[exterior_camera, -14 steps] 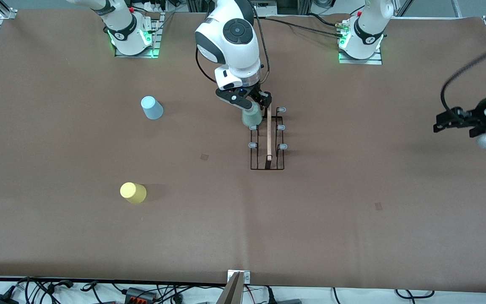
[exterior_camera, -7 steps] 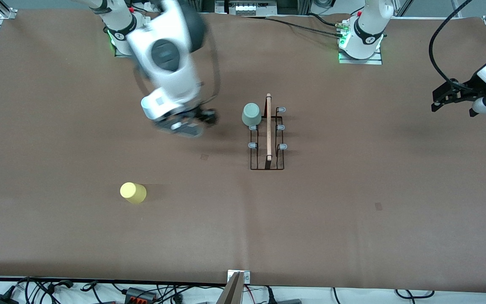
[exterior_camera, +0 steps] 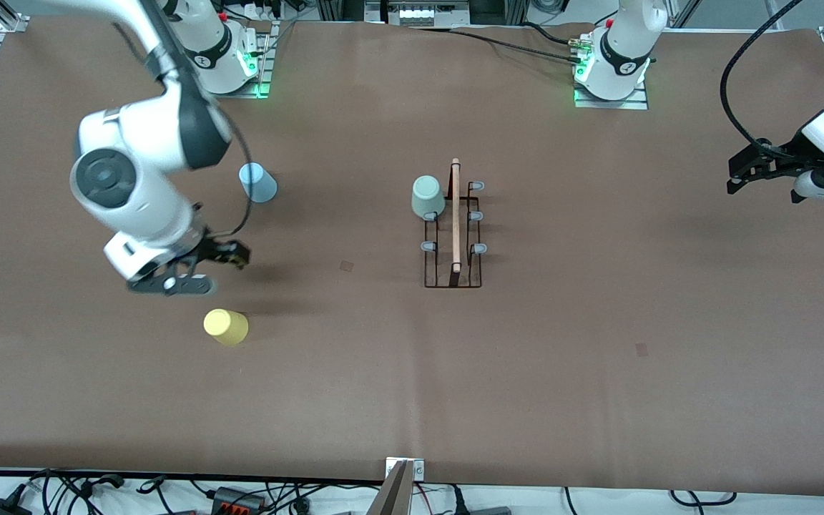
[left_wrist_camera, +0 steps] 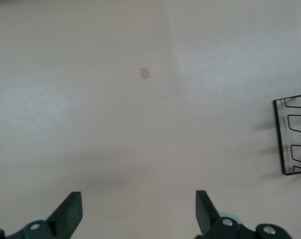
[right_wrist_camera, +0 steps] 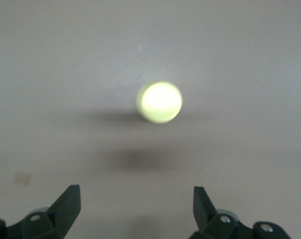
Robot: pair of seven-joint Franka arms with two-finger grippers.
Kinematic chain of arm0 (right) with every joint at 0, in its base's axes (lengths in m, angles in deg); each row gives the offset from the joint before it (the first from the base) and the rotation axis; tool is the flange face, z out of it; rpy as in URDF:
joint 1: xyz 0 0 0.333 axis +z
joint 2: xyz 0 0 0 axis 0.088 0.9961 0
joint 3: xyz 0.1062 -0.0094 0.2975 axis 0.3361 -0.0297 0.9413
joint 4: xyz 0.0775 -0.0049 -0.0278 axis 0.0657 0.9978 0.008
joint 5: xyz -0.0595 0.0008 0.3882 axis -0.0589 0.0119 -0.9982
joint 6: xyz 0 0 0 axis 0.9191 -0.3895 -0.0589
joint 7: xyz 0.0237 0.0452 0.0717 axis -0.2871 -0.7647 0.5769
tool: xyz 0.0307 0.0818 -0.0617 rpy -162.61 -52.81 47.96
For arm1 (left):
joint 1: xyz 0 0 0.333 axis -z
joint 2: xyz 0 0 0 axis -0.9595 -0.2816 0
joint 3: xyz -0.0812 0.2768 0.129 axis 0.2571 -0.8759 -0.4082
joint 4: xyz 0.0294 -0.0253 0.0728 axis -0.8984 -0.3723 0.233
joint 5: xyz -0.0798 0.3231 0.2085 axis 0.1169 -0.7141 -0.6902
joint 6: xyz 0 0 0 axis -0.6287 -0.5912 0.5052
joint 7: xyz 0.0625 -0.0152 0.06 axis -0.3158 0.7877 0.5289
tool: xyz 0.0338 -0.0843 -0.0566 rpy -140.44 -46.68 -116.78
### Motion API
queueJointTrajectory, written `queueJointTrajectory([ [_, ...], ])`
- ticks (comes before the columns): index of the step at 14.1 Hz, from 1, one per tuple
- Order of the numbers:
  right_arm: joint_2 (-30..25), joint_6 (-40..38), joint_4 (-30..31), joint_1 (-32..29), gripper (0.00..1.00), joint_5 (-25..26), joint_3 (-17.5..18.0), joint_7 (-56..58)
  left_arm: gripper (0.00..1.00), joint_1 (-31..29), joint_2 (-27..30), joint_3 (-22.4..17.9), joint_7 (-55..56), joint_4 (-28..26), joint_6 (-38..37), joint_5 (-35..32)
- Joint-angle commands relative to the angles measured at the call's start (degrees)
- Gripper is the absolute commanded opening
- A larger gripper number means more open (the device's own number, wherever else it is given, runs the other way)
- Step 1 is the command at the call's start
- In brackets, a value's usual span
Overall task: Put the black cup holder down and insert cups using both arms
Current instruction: 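Move the right gripper to the yellow cup and grasp it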
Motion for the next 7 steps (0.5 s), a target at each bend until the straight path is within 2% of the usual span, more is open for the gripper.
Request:
queueJointTrajectory([
  [1,5.75,9.74,0.29,-3.07,1.00,0.90,0.18,4.14,1.00,0.28,-0.39,0.01,0.19,1.07,-0.10,-0.40],
  [4,11.38,21.17,-0.14,-3.78,1.00,0.72,0.01,4.32,1.00,0.28,-0.39,0.01,0.19,1.07,-0.10,-0.40],
  [7,13.68,25.07,-0.23,-3.95,1.00,0.72,-0.43,4.23,1.00,0.28,-0.39,0.01,0.19,1.07,-0.19,-0.40],
])
